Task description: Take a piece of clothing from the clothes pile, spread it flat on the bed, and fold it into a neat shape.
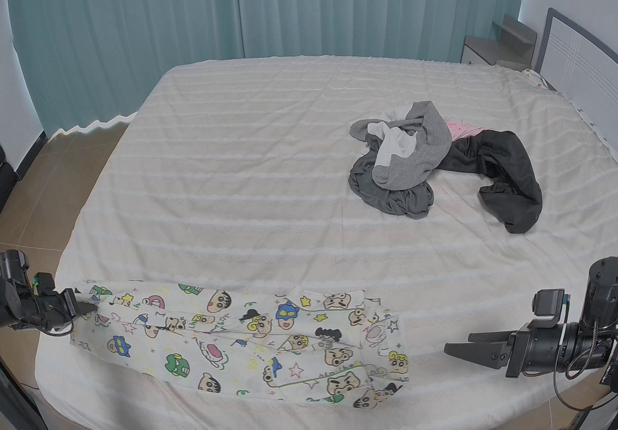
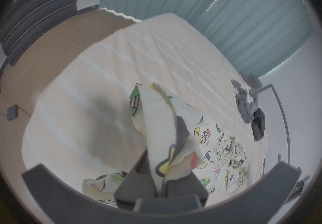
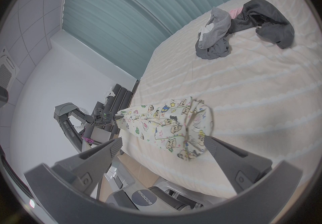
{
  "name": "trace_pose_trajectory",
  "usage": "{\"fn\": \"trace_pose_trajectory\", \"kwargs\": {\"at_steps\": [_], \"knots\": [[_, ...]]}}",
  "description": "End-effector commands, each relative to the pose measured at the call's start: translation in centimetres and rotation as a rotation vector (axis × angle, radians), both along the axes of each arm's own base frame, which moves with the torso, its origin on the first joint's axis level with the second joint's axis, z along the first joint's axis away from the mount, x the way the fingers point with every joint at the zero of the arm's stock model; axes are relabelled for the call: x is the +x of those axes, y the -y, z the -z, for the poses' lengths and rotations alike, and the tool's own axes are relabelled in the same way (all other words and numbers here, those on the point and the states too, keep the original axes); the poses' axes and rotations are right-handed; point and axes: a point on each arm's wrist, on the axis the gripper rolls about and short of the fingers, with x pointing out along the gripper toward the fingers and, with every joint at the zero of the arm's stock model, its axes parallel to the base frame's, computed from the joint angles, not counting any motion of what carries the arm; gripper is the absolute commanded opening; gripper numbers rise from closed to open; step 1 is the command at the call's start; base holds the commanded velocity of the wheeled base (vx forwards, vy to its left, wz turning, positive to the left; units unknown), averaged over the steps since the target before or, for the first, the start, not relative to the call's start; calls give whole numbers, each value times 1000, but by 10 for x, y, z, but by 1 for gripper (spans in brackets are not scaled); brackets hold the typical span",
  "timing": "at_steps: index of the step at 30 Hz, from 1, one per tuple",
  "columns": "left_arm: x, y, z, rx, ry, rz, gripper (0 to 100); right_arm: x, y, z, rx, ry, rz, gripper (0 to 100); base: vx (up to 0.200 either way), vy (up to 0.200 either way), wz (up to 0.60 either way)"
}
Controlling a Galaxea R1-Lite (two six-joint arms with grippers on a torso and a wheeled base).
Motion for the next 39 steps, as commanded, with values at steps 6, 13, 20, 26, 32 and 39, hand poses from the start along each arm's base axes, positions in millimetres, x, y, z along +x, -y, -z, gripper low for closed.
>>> {"fn": "trace_pose_trajectory", "kwargs": {"at_steps": [6,13,20,26,32,39], "knots": [[-19,-75,-25,-22,141,-200,0,0,0,0,-1,-1,0,100,0,0,0],[-21,-106,-52,-70,182,-293,0,1,1,0,1,1,8,100,0,0,0],[-23,-84,-63,-87,156,-260,0,1,2,0,1,1,12,100,0,0,0],[-15,-6,-80,-42,137,-82,0,1,2,-1,2,5,12,100,0,0,0],[-10,78,-97,-1,128,82,0,1,2,0,0,2,12,100,0,0,0],[-5,161,-97,31,63,193,0,1,2,0,0,2,12,100,0,0,0]]}}
